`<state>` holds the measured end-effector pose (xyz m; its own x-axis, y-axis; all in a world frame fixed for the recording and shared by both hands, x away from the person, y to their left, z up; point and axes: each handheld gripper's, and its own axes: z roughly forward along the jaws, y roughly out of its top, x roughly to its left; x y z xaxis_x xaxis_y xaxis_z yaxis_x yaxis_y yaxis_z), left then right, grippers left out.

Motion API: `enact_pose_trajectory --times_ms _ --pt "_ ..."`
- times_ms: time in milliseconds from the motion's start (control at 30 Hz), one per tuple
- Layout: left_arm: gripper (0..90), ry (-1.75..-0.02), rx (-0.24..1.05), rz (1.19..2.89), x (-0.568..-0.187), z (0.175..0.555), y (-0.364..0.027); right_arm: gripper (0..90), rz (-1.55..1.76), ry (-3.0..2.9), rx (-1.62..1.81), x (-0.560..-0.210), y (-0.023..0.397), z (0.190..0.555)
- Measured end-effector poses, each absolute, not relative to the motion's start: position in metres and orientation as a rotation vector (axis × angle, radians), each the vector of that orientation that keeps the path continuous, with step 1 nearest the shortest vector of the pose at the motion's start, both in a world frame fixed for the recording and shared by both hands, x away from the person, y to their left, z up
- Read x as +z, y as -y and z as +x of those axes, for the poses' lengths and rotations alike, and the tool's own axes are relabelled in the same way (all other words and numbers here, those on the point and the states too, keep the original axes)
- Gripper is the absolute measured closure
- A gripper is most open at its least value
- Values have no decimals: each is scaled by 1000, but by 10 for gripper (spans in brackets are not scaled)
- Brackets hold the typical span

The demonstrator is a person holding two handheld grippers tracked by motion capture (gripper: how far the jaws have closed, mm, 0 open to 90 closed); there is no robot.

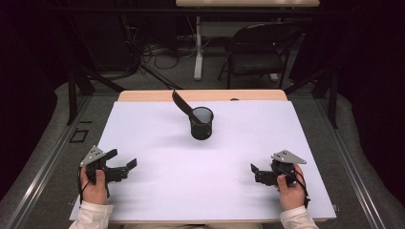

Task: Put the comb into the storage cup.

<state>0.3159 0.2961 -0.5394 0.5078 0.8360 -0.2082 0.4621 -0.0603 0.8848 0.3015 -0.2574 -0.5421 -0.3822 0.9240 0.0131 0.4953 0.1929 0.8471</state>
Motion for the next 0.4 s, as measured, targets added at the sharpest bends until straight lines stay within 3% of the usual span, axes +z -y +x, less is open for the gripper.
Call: enact_pose_trajectory --times_ms 400 --pt "18 -1119 446 1694 -540 316 -296 30 1326 -1969 1105 -542 256 301"
